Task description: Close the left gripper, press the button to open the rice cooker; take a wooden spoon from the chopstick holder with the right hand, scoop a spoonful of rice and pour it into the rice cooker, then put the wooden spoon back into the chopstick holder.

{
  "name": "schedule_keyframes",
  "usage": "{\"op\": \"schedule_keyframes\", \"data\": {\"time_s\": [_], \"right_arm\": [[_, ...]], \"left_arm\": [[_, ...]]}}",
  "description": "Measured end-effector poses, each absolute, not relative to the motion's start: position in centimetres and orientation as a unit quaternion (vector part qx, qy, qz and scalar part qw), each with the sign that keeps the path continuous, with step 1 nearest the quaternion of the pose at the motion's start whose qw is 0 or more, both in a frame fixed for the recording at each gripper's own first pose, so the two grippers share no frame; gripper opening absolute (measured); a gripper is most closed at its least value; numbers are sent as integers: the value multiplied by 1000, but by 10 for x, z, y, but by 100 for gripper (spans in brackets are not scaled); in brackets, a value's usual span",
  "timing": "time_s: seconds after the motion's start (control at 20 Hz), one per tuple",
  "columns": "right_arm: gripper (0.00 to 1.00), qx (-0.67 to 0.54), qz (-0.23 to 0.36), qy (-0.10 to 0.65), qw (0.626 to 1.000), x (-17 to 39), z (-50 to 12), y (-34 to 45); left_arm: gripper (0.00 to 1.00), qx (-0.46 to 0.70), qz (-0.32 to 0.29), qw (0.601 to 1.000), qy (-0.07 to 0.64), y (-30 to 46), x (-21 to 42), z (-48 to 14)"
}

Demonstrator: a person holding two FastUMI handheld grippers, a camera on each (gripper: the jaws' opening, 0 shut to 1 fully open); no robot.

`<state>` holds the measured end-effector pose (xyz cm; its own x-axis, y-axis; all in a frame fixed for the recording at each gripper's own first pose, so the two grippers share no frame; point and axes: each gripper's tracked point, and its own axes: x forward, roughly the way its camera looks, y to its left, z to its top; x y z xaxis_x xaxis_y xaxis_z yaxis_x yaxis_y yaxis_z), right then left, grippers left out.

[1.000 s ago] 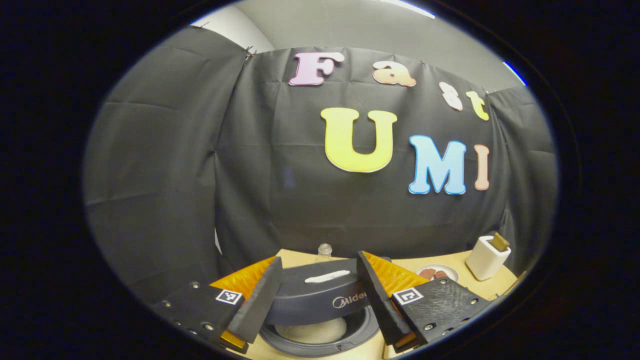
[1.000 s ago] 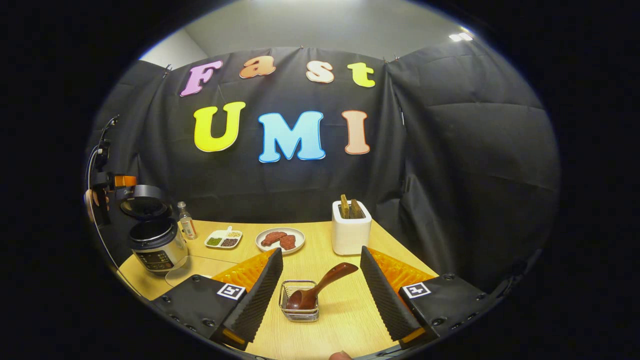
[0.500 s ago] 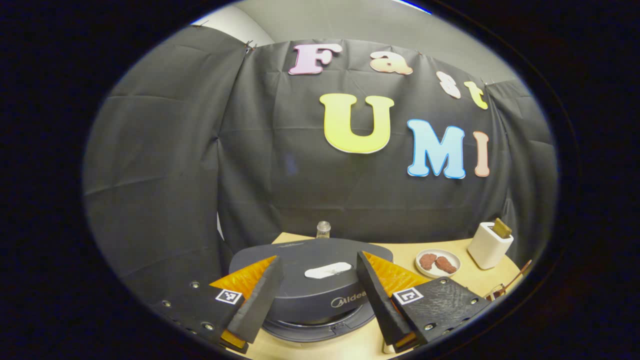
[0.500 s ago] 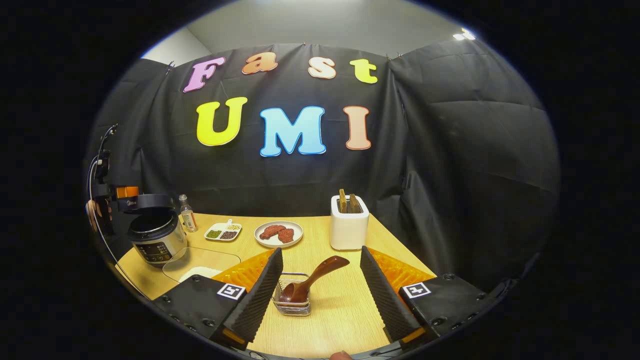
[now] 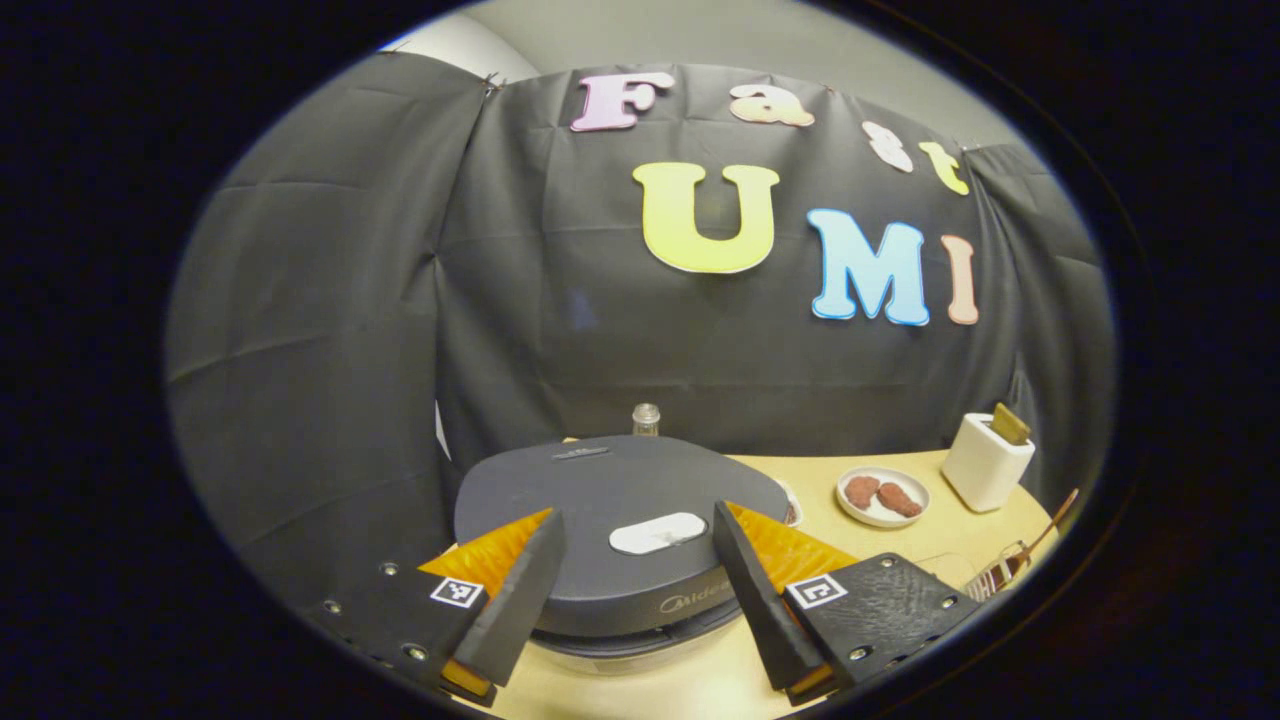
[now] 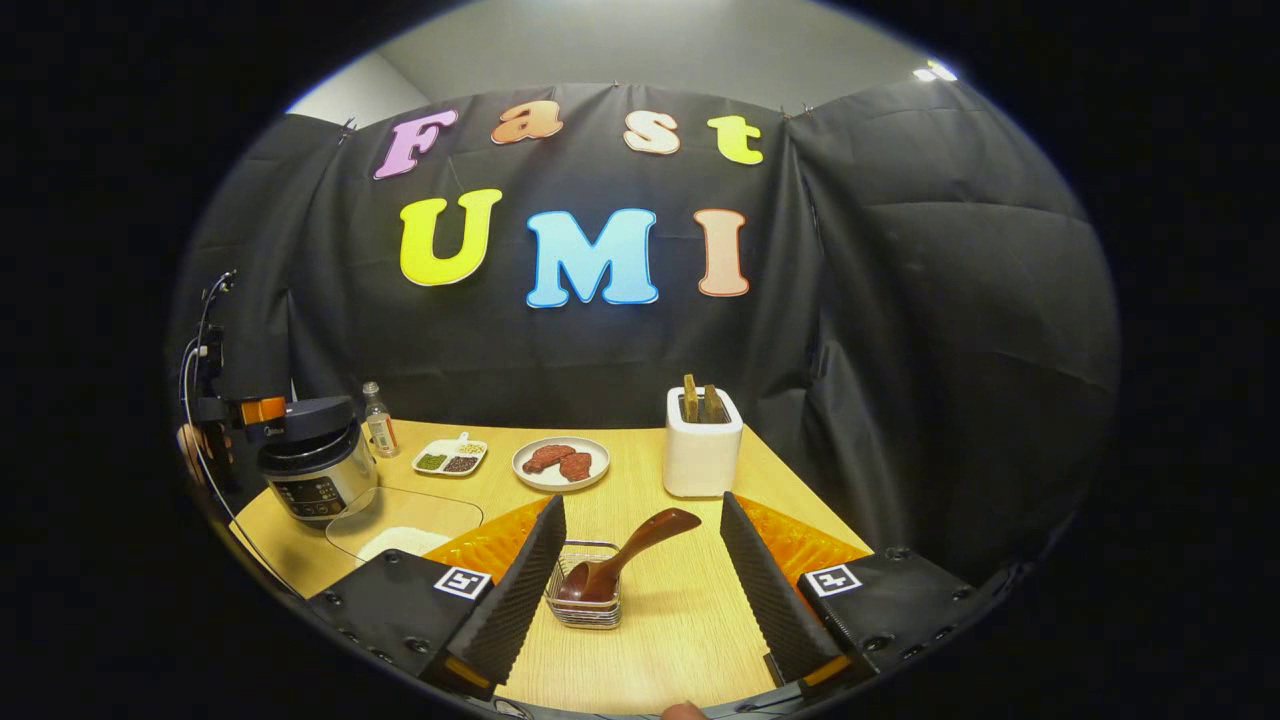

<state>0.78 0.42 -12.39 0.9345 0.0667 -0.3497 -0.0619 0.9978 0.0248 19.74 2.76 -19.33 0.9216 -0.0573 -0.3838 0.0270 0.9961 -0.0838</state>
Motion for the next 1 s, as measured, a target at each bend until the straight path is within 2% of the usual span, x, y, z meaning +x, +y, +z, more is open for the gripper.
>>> {"op": "schedule_keyframes", "data": {"time_s": [0.55,0.6,0.7,0.75,1.0], "right_arm": [[98,1,35,178,983,8,-123,3],[98,0,35,179,983,7,-123,1],[98,1,35,178,983,6,-123,1],[98,2,35,179,983,7,-123,0],[98,12,48,163,985,7,-111,4]], "left_arm": [[92,-17,-13,979,201,22,185,-222],[98,-22,-11,980,199,23,182,-221],[94,-31,-6,981,192,23,180,-225],[96,-28,-6,976,214,21,177,-236],[92,-4,-13,983,183,14,176,-216]]}}
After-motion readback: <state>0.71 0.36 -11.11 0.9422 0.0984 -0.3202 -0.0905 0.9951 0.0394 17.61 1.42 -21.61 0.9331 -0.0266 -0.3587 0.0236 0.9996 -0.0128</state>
